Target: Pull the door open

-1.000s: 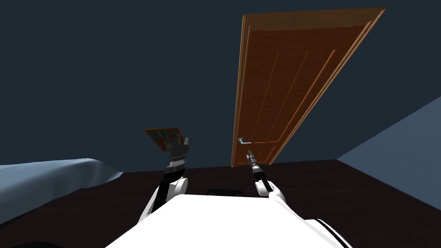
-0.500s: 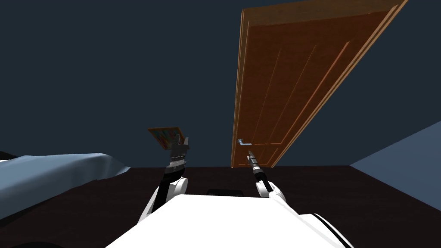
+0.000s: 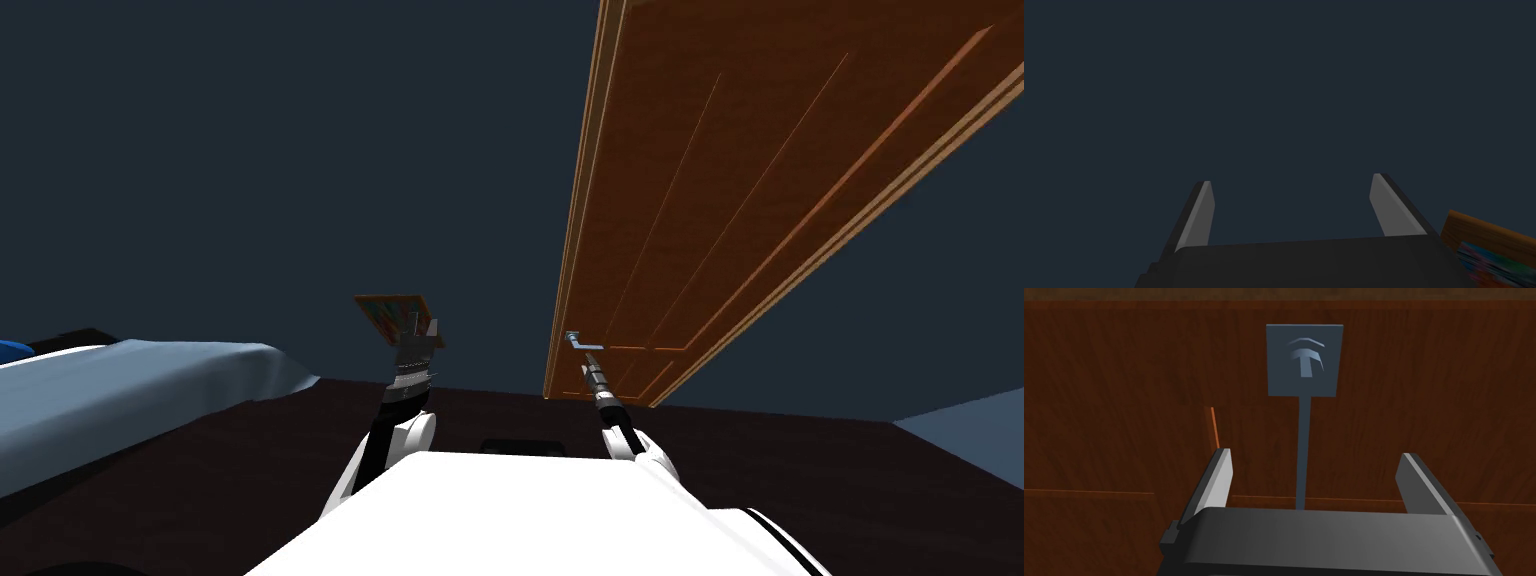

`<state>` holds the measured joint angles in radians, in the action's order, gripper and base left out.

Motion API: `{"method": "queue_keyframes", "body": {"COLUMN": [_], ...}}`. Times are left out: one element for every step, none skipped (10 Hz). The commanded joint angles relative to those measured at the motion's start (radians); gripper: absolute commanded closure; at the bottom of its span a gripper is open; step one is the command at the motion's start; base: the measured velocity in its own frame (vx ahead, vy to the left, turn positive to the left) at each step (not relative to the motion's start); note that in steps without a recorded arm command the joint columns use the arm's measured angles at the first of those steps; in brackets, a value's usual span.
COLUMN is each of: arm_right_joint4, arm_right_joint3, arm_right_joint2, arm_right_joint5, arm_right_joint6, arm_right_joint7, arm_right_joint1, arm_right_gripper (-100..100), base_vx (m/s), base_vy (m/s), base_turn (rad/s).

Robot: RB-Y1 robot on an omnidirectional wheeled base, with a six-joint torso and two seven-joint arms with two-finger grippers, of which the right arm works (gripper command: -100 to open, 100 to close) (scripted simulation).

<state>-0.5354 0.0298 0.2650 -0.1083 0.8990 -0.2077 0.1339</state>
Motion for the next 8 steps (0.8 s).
{"method": "queue_keyframes", "body": {"arm_right_joint4": [-0.006,-0.006,-0.006,-0.006,-0.005,-0.005,-0.016,-0.016], "arm_right_joint3": [-0.011,-0.015,-0.022,-0.022,-0.03,-0.034,-0.032,-0.032], "arm_right_joint2": [0.022,0.029,0.042,0.042,0.058,0.065,0.058,0.058], "arm_right_joint5": [-0.027,-0.036,-0.053,-0.053,-0.073,-0.081,-0.074,-0.074], "arm_right_joint6": [0.004,0.007,0.013,0.013,0.021,0.024,0.014,0.014], "arm_right_joint7": [-0.005,-0.007,-0.01,-0.01,-0.014,-0.016,-0.011,-0.011], "arm_right_joint1": [-0.024,-0.031,-0.044,-0.044,-0.059,-0.066,-0.065,-0.065], "arm_right_gripper": [-100,-100,-100,-100,-100,-100,-100,100], "base_vx": [0.118,0.154,0.155,0.116,0.135,0.142,0.058,-0.007], "base_vy": [0.017,0.023,-0.001,-0.022,-0.011,-0.033,-0.022,0.003], "base_turn": [0.242,0.255,0.2,0.062,0.215,0.173,0.023,-0.019]}}
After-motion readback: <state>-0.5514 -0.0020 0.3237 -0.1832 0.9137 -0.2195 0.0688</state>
